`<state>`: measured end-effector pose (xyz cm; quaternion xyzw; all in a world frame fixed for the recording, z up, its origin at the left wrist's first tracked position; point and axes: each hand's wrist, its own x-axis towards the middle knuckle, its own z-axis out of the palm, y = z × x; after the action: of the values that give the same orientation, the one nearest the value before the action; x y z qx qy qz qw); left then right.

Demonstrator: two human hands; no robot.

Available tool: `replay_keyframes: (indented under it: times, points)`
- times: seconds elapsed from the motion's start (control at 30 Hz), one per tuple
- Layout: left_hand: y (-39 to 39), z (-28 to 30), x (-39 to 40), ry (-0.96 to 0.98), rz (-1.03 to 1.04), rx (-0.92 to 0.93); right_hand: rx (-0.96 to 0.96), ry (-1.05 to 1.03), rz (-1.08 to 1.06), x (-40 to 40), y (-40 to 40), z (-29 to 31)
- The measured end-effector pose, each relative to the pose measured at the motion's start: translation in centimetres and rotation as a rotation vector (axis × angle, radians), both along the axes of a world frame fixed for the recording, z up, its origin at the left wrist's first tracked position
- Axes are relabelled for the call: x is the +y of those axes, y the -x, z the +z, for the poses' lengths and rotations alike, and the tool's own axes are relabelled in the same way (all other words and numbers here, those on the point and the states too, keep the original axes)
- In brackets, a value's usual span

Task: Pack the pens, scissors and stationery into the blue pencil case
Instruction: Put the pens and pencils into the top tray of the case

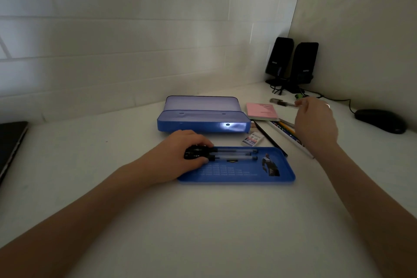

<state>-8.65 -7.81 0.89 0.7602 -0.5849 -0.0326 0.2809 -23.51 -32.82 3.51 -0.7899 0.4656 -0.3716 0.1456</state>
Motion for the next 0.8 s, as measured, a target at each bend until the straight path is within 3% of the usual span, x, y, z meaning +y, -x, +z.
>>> replay_keyframes:
  times: [0.13, 0.23, 0.37, 0.5, 0.67, 0.8]
  points:
    - [-0.1, -0.1, 0.1, -0.019, -0.009, -0.034, -0.213, 0.104, 0.140, 0.3, 0.0, 0.3]
    - [0.0, -0.1, 0.2, -0.016, -0.007, -0.016, -0.342, -0.050, 0.379, 1.7, -0.6, 0.5]
    - [0.6, 0.4, 0.1, 0.173, 0.095, 0.219, -0.311, -0.216, 0.660, 4.4, -1.2, 0.5]
    - [0.4, 1.0, -0.1, 0.373, 0.116, 0.421, -0.219, -0.190, 0.847, 6.8, -1.7, 0.0]
    - [-0.3, 1.4, 0.0, 0.443, 0.265, 0.138, -0.247, -0.185, 0.935, 7.8, -1.8, 0.0]
    - [-1.2, 1.6, 0.2, 0.349, 0.268, 0.116, -0.231, -0.174, 0.951, 7.7, -1.8, -0.1]
